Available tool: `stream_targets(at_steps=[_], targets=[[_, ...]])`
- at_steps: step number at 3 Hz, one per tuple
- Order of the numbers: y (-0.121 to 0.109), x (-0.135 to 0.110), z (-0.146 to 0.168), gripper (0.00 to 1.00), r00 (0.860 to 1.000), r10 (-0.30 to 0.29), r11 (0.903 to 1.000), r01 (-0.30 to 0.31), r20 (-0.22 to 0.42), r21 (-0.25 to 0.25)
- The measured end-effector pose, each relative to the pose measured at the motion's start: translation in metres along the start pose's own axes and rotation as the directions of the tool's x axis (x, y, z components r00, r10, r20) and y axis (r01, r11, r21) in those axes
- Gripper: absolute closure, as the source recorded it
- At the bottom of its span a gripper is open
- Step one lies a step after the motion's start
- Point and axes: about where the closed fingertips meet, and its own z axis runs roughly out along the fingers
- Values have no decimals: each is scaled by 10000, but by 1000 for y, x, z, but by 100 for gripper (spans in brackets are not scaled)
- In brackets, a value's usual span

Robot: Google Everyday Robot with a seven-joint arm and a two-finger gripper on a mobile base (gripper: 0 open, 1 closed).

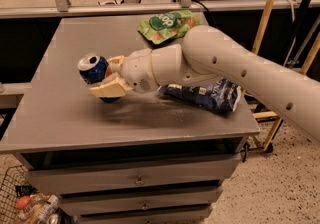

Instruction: Place pepsi can upright

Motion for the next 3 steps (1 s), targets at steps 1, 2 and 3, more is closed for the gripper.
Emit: stream_targets(at_steps=[1,2,3], targets=[[-3,1,1,100,9962,172,9994,-197,849,290],[-4,5,1,100,9898,273,9982,-345,1396,497],[-4,11,-1,100,9835,335,9965,-465,1780,697]])
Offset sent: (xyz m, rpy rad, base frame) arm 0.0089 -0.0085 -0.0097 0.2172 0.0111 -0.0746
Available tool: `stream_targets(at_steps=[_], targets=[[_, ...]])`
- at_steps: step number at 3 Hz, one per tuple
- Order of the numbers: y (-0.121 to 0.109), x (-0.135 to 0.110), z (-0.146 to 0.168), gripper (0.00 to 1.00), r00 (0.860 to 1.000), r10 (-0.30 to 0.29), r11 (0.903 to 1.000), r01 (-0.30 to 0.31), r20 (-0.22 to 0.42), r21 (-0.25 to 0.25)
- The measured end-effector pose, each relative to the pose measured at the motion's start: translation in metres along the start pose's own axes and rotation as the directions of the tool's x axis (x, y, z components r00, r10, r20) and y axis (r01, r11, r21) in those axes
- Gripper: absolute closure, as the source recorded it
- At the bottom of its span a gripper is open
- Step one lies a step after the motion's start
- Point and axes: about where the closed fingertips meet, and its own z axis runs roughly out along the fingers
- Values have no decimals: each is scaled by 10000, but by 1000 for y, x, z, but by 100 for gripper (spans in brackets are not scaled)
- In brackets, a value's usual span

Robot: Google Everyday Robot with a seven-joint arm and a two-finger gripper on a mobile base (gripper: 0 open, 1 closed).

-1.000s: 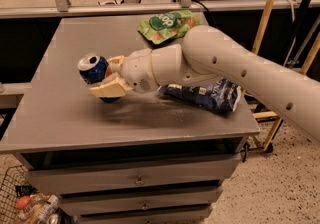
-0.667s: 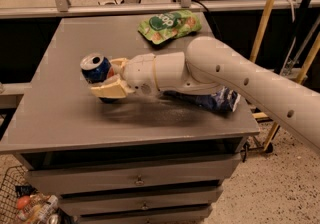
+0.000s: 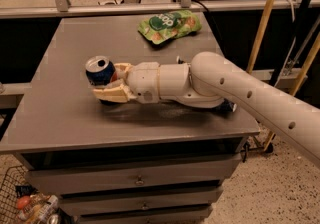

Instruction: Place pepsi can upright

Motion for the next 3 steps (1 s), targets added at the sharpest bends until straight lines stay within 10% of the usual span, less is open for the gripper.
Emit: stream_targets(at_steps=[2,3], targets=[[-2,14,-8,100,9976,270,9989,-294,643,363],[-2,13,-8,83,9974,281,9988,-307,667,379]])
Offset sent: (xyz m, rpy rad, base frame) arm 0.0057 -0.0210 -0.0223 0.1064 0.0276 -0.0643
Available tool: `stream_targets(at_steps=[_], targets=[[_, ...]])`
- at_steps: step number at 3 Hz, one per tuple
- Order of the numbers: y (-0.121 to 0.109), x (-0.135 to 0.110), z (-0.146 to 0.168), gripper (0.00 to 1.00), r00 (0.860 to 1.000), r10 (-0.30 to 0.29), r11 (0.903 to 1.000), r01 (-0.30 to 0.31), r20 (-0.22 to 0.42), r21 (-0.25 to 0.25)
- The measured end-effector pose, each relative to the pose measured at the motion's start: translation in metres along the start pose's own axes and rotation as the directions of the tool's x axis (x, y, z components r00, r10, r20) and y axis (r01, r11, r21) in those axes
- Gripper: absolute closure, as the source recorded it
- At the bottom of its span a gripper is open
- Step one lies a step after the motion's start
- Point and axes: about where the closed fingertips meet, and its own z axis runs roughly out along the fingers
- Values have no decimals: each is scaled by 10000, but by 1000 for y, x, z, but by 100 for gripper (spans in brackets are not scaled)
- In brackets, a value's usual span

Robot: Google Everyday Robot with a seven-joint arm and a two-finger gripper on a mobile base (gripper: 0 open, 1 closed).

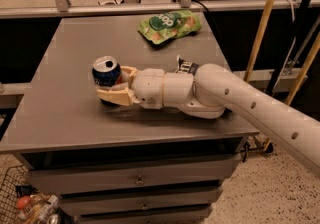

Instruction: Place pepsi can upright

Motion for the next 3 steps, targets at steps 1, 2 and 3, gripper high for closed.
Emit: stream_targets(at_steps=[1,2,3], targets=[[0,-1,0,52,10000,-1,10000,1,0,-3],[0,-1,0,28,10000,-1,10000,1,0,-4],[1,-2,2,7,10000,-10,10000,10,4,-42]])
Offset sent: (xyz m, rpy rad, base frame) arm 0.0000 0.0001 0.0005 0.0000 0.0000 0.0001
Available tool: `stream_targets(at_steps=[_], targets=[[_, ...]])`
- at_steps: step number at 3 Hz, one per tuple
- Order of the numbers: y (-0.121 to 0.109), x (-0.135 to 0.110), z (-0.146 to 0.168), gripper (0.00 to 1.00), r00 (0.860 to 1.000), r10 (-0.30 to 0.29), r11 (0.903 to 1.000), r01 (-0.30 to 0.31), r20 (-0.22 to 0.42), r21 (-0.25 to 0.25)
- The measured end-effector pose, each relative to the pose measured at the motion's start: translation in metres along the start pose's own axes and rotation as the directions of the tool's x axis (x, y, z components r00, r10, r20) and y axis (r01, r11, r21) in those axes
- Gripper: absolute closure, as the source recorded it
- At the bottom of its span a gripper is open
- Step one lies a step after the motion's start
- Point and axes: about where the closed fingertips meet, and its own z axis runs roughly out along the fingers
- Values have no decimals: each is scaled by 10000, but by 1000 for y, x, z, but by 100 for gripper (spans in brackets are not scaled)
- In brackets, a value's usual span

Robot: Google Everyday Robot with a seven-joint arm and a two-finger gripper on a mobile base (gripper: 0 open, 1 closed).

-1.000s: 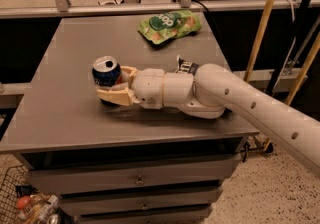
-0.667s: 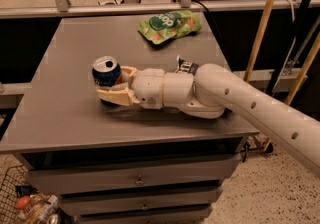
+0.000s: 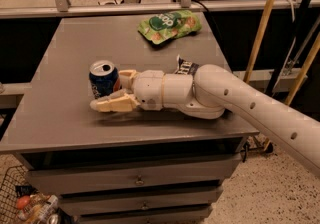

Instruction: Place pepsi can upright

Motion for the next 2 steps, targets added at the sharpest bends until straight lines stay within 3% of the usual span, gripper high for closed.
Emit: stream_targets(at_steps=[1,2], targets=[[1,-1,1,0,10000,-8,10000,8,2,-27],[3,-9,-5,0,9997,-209,9996,211,-114,163]])
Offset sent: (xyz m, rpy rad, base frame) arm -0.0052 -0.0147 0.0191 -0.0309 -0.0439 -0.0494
